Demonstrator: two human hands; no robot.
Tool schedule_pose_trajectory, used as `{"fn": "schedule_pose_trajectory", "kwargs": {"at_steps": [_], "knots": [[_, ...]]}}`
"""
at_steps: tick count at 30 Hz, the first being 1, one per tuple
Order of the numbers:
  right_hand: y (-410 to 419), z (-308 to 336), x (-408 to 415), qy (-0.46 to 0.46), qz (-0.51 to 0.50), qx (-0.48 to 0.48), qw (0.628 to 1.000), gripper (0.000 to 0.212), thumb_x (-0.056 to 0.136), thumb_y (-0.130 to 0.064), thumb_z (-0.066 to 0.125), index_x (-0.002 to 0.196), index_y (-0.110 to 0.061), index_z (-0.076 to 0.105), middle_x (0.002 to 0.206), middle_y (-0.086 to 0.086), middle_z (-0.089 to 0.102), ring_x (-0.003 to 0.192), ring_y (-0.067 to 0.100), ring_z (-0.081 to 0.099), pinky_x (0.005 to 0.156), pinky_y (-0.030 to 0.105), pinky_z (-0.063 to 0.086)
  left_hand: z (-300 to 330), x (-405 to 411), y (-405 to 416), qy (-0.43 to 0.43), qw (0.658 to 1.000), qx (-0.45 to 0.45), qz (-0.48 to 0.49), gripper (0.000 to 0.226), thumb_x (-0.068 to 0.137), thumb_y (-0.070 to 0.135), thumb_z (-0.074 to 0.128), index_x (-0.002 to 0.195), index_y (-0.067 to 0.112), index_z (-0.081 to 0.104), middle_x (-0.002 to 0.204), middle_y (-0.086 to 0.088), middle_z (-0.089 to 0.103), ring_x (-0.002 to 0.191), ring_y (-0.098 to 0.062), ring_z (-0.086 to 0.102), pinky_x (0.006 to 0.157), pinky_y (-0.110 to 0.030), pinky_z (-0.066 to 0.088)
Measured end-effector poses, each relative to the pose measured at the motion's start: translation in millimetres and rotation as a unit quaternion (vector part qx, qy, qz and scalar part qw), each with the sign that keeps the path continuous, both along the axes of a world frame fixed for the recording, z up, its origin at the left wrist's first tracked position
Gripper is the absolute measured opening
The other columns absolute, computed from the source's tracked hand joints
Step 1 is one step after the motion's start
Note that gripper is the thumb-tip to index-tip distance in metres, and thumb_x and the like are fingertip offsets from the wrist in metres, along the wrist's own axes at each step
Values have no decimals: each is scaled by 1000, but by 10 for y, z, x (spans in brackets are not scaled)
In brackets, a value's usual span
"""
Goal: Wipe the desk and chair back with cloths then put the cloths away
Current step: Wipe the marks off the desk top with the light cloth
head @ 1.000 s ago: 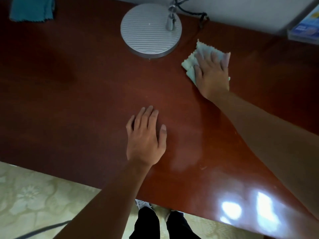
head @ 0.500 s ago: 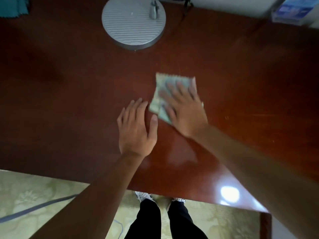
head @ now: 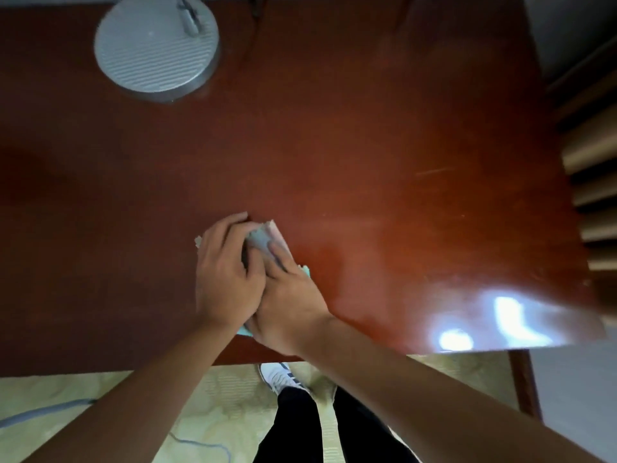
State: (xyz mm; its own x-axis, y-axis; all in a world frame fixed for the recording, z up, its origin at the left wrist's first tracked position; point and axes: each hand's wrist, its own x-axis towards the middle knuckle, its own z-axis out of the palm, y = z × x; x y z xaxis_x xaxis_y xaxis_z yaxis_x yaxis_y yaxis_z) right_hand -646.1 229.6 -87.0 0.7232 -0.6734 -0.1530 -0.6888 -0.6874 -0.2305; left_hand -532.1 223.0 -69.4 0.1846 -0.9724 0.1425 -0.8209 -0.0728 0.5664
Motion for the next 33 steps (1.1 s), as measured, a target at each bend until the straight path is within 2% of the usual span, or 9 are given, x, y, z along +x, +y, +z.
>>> {"fn": "schedule_pose_trajectory", "kwargs": {"at_steps": [4,8,12,15,18,24,28,31,33], "knots": [[-532,24,-422,39,-77,-31,996,67,93,-44,34,153,-14,30,157,6,35,151,27,11,122,52,-4,16,-458,-372,-14,999,-8,-49,29,88,9,46,108,4,66,115,-11,64,111,-29,57,104,-33,39],[-1079,20,-1297,52,-196,-44,978,58,101,-42,15,157,-26,17,166,3,11,153,28,0,120,51,-13,-14,-1138,-720,-23,995,1,-101,33,93,13,48,122,5,61,131,-12,60,125,-29,53,106,-42,40],[-1332,47,-2531,39,-359,-51,931,51,106,-42,17,156,-32,21,165,1,16,153,26,7,123,51,-1,-106,-1732,-829,-72,984,12,-161,38,95,19,48,130,9,57,139,-8,56,137,-25,45,112,-41,32],[-1143,73,-3185,43,-420,-52,905,51,107,-40,17,156,-30,22,164,4,18,153,27,7,122,53,-3,-191,-1967,-782,-101,983,13,-152,40,98,23,44,136,12,53,145,-6,52,143,-22,37,118,-44,25],[-639,76,-3241,41,-425,-63,902,49,107,-36,21,155,-25,27,162,9,23,152,32,12,122,51,-6,-240,-2017,-722,-117,984,3,-135,42,98,26,42,135,10,54,146,-8,52,143,-23,37,120,-44,24],[362,8,-2734,1,-345,-33,938,50,105,-38,27,154,-29,30,161,7,26,151,33,16,119,56,19,-214,-2033,-723,-148,980,-2,-136,44,95,30,46,132,10,55,143,-10,53,141,-25,39,118,-45,25],[-491,-10,-2830,5,-278,-62,959,49,106,-38,24,153,-27,33,160,6,31,150,32,21,121,55,15,-226,-2040,-731,-144,980,-5,-134,42,95,28,45,131,9,56,143,-9,53,141,-24,39,118,-45,26],[-1589,-8,-2980,28,-348,-66,935,51,106,-39,21,154,-26,29,160,8,30,150,34,17,121,57,-2,-252,-2046,-731,-146,981,-13,-129,42,94,28,46,131,10,57,143,-8,53,141,-23,40,118,-43,26],[-2227,20,-3051,39,-377,-52,924,53,105,-41,17,156,-27,23,162,7,23,151,32,11,119,61,-2,-275,-2041,-727,-147,981,-29,-126,41,94,26,47,130,10,57,142,-8,55,140,-23,41,118,-43,27]]}}
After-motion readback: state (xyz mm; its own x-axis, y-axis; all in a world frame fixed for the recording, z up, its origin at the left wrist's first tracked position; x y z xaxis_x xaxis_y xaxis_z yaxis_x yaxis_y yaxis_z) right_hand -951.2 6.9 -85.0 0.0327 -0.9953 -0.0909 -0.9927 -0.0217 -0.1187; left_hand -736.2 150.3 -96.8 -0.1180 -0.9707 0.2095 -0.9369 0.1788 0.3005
